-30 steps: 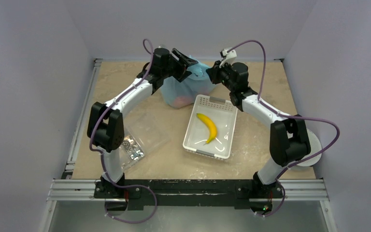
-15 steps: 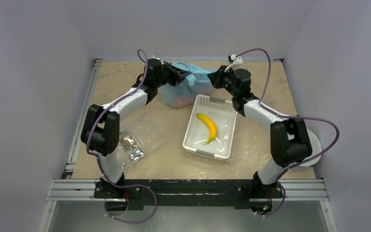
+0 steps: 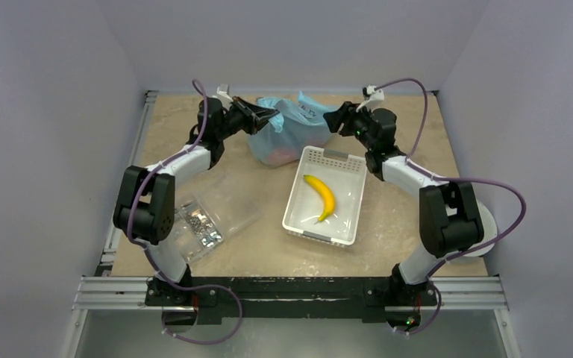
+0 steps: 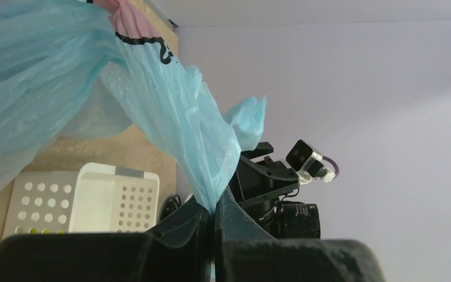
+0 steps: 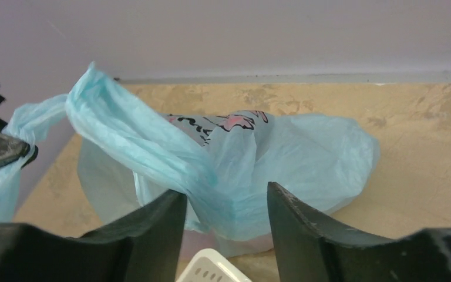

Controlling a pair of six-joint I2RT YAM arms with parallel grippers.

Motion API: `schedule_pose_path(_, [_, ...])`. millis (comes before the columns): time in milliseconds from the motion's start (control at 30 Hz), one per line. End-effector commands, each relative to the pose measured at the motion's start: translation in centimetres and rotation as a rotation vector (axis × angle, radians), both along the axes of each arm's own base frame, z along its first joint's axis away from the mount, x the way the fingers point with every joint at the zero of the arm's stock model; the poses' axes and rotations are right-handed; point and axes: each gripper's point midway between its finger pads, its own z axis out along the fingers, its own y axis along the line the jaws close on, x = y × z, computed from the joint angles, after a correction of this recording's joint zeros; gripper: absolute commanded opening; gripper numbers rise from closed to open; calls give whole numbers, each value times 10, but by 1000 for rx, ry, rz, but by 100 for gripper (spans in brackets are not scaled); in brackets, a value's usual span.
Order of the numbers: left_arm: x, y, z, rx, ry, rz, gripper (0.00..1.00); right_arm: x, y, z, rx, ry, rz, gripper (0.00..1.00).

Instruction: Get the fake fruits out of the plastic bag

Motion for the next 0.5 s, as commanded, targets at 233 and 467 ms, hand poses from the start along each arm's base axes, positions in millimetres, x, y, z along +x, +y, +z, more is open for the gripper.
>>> schedule_pose_path(233, [-31, -14, 29, 31, -119, -110, 0, 8, 49, 45, -627, -338, 143, 78])
schedule_pose_path(467, [-41, -14, 26, 109, -124, -131, 0, 38, 60, 57, -675, -329, 44, 77])
